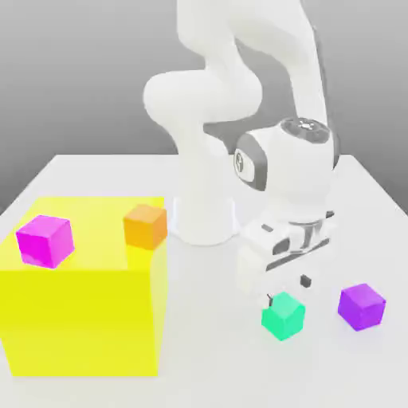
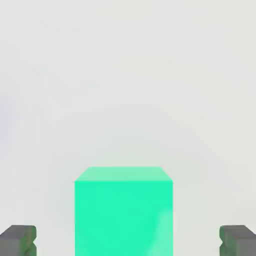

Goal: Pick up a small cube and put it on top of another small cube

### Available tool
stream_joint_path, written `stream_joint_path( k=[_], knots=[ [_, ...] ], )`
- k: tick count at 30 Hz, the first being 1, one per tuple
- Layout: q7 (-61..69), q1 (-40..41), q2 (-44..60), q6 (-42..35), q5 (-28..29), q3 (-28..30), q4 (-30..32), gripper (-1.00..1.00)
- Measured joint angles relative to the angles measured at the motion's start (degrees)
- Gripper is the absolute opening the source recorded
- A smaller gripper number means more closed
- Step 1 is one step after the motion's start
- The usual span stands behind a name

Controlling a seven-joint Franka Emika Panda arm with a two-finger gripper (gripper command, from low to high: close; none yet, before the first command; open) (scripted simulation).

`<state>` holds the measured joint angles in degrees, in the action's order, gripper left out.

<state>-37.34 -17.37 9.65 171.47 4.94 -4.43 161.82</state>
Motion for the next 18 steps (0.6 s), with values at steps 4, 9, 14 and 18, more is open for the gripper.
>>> stream_joint_path(
  k=[4, 9, 14, 18],
  knots=[
    [-1.0, -2.2, 5.3, 4.4, 1.3, 2.5, -0.9, -1.00],
    [-1.3, -2.4, 5.9, 4.9, 1.6, 2.8, -1.0, -1.00],
    [1.0, -0.4, -1.9, -1.5, -1.4, 0.0, 0.4, -1.00],
    [2.5, -0.8, -9.8, -8.8, -4.8, 0.0, 1.0, -1.00]
  ],
)
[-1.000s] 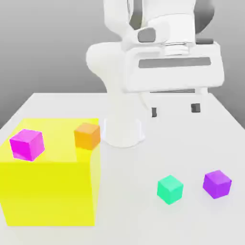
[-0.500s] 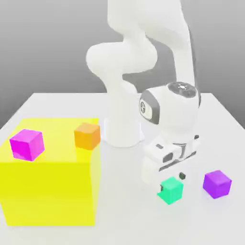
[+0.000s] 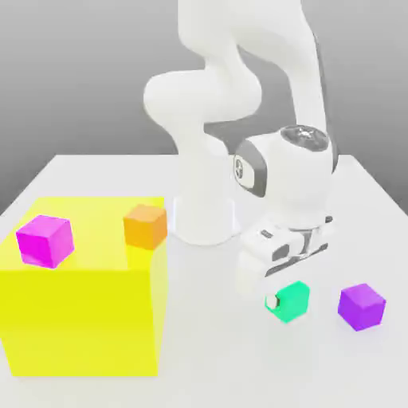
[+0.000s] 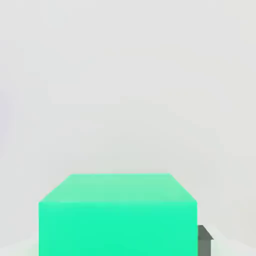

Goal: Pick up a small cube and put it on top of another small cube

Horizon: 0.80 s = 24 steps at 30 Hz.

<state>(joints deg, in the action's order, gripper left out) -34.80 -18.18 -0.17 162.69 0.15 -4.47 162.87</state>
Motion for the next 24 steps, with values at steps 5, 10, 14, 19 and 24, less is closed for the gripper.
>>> stream_joint_path(
  k=[5, 10, 14, 19, 24],
  knots=[
    [-6.1, 5.3, -8.2, -12.1, -0.5, 3.8, -3.9, -1.00],
    [-13.9, 11.3, -16.2, -24.5, 0.5, 7.0, -8.4, -1.00],
    [-20.4, 16.9, -22.6, -34.5, 1.4, 8.7, -11.9, -1.00],
    [-28.5, 23.4, -30.1, -45.7, 2.8, 10.4, -15.8, -1.00],
    [-29.6, 24.7, -27.4, -37.8, 3.0, 10.8, -10.5, 1.00]
  ],
)
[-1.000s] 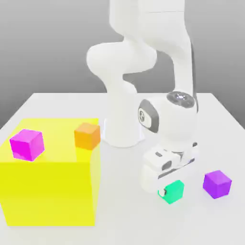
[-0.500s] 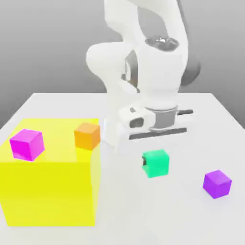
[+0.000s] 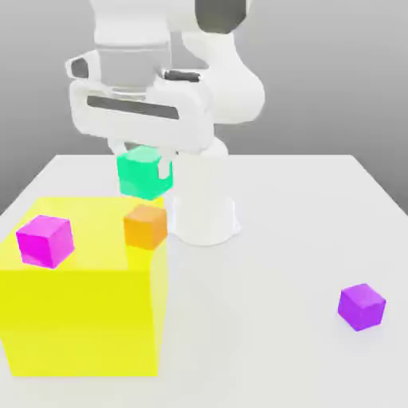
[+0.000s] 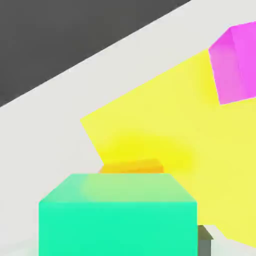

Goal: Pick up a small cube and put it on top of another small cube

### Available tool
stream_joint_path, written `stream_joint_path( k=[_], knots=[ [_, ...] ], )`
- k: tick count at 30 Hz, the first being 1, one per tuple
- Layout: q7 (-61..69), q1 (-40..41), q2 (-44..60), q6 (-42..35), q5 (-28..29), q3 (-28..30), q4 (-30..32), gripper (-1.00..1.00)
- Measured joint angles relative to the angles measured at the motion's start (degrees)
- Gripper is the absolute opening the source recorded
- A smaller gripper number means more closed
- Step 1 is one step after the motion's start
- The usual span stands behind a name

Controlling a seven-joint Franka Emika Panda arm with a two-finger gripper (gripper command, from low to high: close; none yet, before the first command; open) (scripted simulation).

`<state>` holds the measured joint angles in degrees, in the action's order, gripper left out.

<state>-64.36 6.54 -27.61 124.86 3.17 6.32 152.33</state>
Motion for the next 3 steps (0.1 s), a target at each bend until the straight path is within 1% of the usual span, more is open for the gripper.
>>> stream_joint_path(
  k=[3],
  knots=[
    [0.0, 0.0, 0.0, 0.0, 0.0, 0.0, 0.0, 1.00]
  ],
)
